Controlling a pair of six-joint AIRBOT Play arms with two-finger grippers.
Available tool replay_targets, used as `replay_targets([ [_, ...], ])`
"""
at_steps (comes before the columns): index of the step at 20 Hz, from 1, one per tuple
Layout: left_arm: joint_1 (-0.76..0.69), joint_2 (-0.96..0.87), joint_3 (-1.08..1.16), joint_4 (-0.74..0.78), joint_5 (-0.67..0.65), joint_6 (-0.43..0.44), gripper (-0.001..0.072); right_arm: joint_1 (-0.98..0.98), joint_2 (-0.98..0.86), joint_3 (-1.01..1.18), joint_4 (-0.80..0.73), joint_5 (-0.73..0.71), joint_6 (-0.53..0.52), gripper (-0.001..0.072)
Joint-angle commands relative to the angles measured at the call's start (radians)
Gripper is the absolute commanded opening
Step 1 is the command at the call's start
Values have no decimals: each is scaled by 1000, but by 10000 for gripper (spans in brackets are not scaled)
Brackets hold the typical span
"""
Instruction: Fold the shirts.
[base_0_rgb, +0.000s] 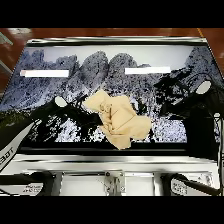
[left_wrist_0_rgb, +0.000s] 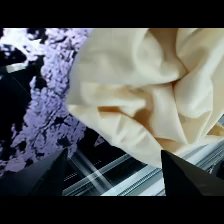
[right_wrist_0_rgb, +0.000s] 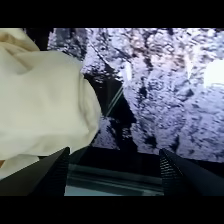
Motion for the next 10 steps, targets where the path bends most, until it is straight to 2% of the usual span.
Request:
replay_targets([
  [1, -38, -70, -45, -165, 82, 80, 715, -1, -64, -13, 69, -37, -7, 673],
  [3, -52, -97, -45, -214, 129, 80, 703, -1, -87, -13, 91, -43, -8, 673],
  [4, -54, -103, -45, -230, 137, 80, 542, 1, -98, -13, 107, -48, -9, 673],
  [5, -54, -104, -45, -229, 138, 82, 286, 0, -108, -14, 134, -53, -16, 673],
  [6, -51, -103, -45, -229, 135, 100, 123, 0, -119, -19, 157, -62, -21, 672],
  [8, -42, -93, -45, -228, 134, 124, 40, 0, -143, -45, 221, -78, -46, 673],
  [10, -28, -75, -45, -228, 135, 140, 40, 7, -161, -84, 293, -79, -96, 673],
])
